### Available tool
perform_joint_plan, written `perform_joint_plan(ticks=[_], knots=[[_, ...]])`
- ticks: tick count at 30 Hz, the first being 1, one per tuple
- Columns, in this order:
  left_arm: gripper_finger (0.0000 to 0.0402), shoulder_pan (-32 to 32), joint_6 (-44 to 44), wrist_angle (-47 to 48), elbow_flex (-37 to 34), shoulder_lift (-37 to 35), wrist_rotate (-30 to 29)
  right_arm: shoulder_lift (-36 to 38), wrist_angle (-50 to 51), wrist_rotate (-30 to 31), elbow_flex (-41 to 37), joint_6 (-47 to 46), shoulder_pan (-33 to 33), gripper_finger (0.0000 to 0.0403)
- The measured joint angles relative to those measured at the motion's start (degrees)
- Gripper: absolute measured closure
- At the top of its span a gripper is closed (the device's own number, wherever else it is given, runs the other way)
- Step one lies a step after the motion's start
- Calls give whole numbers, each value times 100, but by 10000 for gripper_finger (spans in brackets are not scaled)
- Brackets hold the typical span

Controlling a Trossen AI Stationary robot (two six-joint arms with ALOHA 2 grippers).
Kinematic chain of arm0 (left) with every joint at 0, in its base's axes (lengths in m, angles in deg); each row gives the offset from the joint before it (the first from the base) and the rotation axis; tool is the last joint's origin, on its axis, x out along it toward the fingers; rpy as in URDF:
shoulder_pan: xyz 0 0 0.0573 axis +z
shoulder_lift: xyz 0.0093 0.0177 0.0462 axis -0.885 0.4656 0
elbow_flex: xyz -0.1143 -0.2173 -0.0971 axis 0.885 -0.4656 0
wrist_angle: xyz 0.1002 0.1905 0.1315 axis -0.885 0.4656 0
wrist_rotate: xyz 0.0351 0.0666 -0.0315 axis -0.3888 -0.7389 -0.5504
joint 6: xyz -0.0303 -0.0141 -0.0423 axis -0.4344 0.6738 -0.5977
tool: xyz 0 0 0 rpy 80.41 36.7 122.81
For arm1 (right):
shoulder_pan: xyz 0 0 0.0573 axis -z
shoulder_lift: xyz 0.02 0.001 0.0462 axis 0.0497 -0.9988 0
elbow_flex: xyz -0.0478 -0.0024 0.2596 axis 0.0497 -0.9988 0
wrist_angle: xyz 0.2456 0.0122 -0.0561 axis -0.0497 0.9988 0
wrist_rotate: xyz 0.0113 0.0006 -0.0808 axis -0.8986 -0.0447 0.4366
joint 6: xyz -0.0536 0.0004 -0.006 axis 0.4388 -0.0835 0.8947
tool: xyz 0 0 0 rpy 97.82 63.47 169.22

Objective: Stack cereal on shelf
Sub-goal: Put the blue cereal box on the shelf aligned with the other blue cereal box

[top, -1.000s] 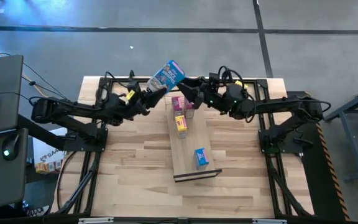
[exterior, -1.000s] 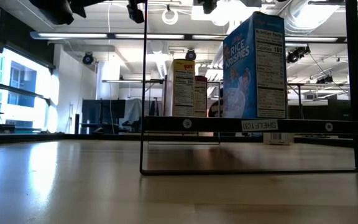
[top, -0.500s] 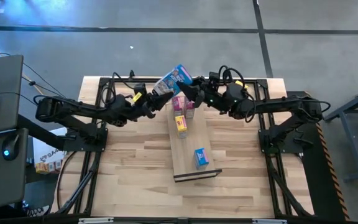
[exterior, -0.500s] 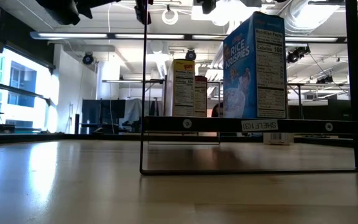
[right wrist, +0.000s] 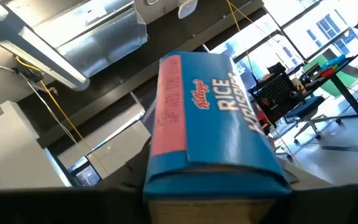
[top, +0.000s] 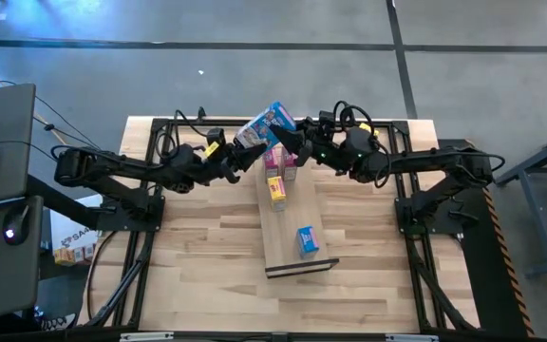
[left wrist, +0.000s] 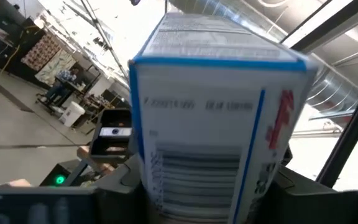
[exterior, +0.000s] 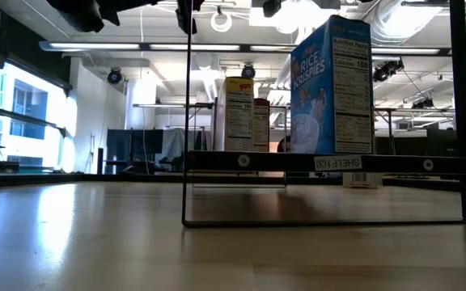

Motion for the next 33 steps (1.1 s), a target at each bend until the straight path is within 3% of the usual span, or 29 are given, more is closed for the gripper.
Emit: perform_joint_plan(ticks=[6, 10, 15, 20, 26, 33], knots=[[197, 39, -147, 313, 0, -1, 50, 0, 13, -3, -7, 107, 0, 278], [168, 179, -159, 447, 0, -49, 463, 1, 11, -20, -7, 132, 5, 280], [139, 477, -261, 1046, 0, -312, 1549, 262, 414, -207, -7, 375, 122, 280], [129, 820, -3, 2627, -4, -964, 2508, 982, 1846, -407, -7, 674, 354, 281], [128, 1099, 923, 3877, -2, -1816, 2452, 1450, 3630, -1061, -7, 519, 430, 281], [128, 893, 1308, 4083, 0, -1781, 2453, 1077, 3668, -1401, -9, 662, 187, 281]])
